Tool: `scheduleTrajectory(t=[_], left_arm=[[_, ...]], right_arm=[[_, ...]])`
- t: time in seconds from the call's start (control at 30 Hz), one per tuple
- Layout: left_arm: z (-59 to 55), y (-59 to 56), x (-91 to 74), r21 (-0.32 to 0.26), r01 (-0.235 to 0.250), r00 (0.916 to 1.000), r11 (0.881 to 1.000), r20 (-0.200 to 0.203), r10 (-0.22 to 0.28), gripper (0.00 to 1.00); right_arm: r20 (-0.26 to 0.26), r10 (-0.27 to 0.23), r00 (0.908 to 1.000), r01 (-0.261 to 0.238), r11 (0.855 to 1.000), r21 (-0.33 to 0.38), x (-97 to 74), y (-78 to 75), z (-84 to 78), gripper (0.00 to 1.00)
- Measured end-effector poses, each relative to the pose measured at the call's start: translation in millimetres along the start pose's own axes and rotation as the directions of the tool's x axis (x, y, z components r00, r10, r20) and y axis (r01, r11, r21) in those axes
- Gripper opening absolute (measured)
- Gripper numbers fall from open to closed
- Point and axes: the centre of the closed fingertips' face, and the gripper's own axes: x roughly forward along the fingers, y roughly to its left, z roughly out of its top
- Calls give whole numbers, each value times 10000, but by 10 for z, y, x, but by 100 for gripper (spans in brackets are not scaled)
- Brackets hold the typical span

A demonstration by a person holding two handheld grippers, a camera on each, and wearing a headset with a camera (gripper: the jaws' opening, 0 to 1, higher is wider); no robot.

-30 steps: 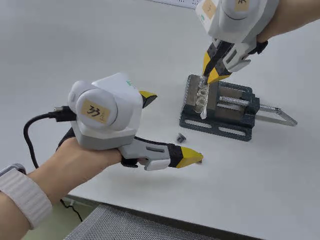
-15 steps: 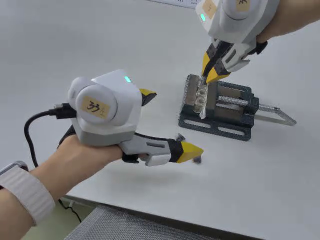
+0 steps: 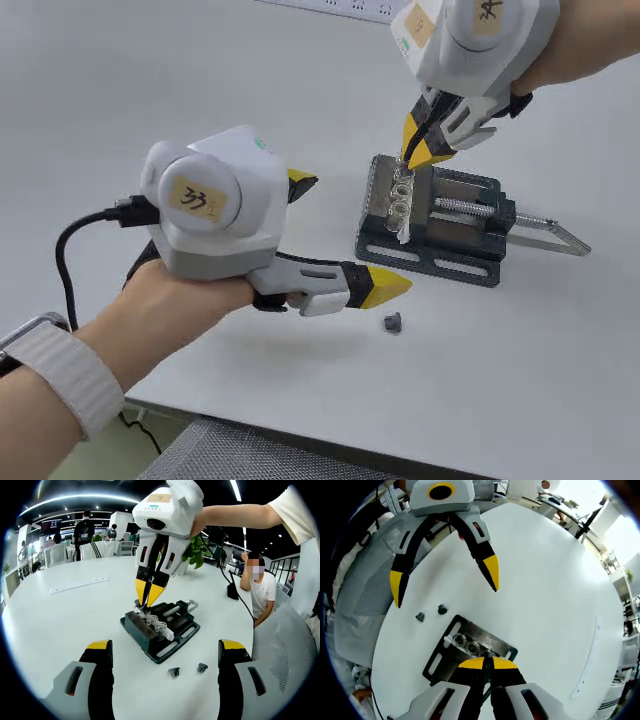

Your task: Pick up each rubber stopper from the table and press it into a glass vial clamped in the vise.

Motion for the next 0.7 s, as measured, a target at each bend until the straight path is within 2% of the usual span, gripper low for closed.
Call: scheduleTrajectory(t=[0.27,0.5,0.7], left_arm=[[9,22,13,-147,-102,9999,9998,30,102,84],[31,40,33,-579,-201,9997,9981,110,208,80],[82,114,52,-1129,-339,9988,9930,326,378,74]], right_arm=[[24,-20,10000,20,10000,-14,0,-3,-2,0],[180,-172,9997,172,9998,24,-12,-13,-2,0],[411,-329,9986,321,9993,182,-45,13,13,0]])
